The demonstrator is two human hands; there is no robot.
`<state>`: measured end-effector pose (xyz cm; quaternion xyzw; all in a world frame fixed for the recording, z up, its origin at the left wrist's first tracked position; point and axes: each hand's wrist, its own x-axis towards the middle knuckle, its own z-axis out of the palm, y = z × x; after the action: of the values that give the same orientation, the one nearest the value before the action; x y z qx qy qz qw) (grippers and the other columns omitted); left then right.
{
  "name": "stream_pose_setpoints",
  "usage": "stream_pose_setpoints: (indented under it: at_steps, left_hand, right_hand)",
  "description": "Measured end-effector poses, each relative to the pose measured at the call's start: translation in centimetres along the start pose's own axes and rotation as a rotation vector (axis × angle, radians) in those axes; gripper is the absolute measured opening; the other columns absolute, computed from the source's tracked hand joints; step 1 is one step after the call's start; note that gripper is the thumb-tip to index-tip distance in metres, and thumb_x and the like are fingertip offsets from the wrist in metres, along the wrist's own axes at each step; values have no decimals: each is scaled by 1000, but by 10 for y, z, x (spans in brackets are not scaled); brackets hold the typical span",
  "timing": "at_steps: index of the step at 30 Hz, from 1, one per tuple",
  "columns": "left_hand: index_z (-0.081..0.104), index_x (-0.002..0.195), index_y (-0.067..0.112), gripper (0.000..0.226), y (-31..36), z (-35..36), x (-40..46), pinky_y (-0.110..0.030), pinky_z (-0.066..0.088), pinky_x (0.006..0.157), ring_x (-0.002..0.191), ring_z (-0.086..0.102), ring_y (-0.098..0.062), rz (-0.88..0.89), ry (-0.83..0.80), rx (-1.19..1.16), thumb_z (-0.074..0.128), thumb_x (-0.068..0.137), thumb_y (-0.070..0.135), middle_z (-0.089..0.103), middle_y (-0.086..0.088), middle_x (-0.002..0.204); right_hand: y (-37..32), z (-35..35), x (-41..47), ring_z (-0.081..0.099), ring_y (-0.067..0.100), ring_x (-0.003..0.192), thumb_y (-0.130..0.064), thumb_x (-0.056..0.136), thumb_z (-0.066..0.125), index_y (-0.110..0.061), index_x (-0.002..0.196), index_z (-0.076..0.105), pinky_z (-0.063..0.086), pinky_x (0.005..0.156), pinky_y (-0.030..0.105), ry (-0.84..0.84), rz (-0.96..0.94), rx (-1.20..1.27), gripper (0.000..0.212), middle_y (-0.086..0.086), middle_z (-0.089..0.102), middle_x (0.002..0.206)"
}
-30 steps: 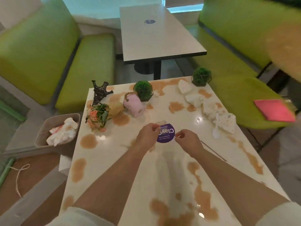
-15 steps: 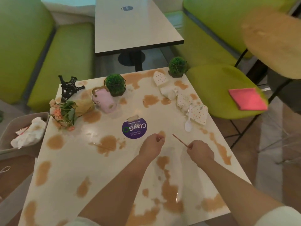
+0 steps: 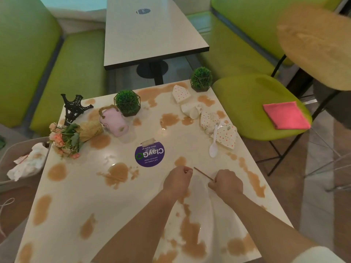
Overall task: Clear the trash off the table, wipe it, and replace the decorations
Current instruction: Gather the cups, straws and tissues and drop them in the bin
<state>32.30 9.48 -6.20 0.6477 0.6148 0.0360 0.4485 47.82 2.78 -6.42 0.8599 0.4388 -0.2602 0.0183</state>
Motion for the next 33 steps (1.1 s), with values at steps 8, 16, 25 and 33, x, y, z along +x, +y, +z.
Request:
stream_pose_setpoints:
  at_steps: [8, 16, 25, 33]
  left_hand:
    - [72, 96, 21, 35, 29, -3, 21, -32, 49, 84, 84, 62, -13, 35, -29, -250, 53, 94, 51, 71, 8, 94]
    - [69, 98, 24, 21, 60, -20, 50, -38, 58, 77, 64, 69, -11, 53, 116, -401, 57, 95, 40, 72, 6, 80]
    - [54, 108, 21, 21, 61, -44, 57, -25, 50, 43, 53, 68, -32, -81, 32, -601, 38, 104, 34, 63, -13, 84]
    - [50, 115, 19, 16, 36, -71, 57, -30, 55, 48, 54, 63, -28, -162, 67, -685, 38, 105, 22, 54, -10, 88]
  right_hand:
    - [-25, -13, 5, 57, 13, 62, -20, 78, 71, -11, 74, 64, 46, 61, 28, -68, -95, 784, 12, -2, 64, 67]
    - [-39, -36, 42, 62, 13, 81, -19, 88, 63, -16, 87, 67, 45, 63, 22, 65, -79, 835, 5, -5, 67, 89]
    - [-29, -28, 85, 50, 20, 112, -27, 100, 49, -23, 129, 53, 45, 79, 29, 197, -140, 53, 30, 4, 46, 127]
    - [-60, -13, 75, 49, 16, 108, -13, 99, 49, -18, 113, 71, 42, 77, 22, 295, -253, 300, 26, -3, 59, 106]
